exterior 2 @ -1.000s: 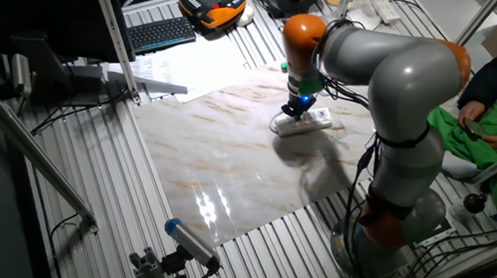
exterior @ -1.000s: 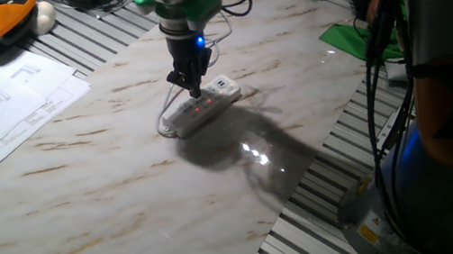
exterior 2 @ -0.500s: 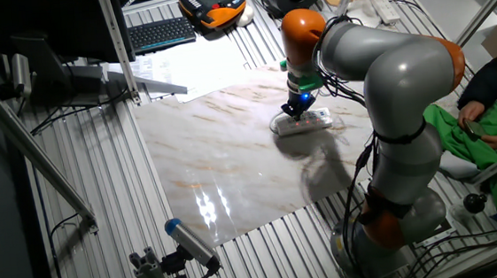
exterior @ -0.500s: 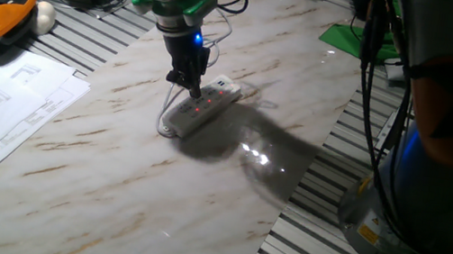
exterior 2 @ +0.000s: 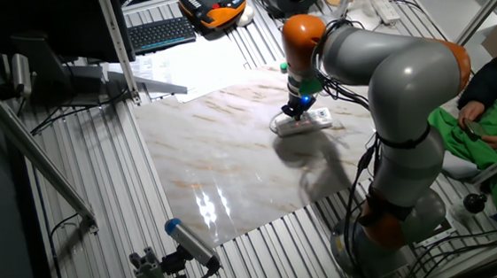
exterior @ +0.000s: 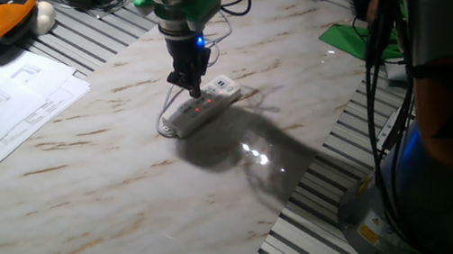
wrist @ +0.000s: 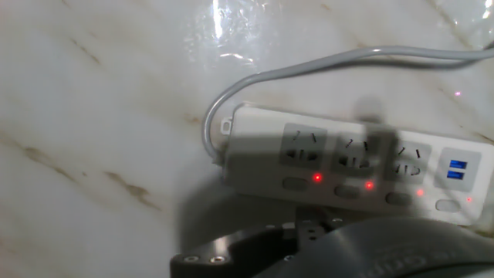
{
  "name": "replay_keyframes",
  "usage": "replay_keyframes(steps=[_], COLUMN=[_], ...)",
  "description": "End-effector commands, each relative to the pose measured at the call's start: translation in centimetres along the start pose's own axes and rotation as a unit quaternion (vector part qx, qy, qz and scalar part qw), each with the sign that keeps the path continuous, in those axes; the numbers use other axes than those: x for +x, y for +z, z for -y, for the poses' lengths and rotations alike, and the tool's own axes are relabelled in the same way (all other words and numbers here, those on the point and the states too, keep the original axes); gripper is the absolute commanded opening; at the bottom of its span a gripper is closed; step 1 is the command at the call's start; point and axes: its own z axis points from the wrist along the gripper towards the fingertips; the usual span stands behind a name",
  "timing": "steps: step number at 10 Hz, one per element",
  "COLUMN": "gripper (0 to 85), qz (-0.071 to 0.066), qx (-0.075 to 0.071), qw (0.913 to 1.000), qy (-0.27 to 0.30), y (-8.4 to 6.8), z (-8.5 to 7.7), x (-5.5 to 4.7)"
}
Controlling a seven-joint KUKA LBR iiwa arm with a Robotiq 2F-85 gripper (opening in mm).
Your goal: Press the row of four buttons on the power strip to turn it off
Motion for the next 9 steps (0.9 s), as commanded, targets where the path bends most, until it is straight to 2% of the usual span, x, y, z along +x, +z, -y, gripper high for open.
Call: replay_keyframes(steps=[1,3,5,6,7,8,9], gripper=[0.0,0.0,0.0,0.0,0.0,0.0,0.0], qz=[0.007,0.014,0.006,-0.003,-0.017,-0.026,-0.028], qx=[-0.003,-0.007,-0.001,-0.002,0.004,0.011,0.014], qw=[1.0,0.9999,1.0,1.0,0.9998,0.9996,0.9995], qy=[-0.001,-0.001,0.0,0.004,0.005,0.006,0.003], y=[0.0,0.0,-0.3,-1.8,-4.3,-6.0,-6.6], z=[0.0,0.0,0.0,0.1,0.5,0.9,1.3], x=[0.0,0.0,0.0,0.1,0.5,0.7,0.9])
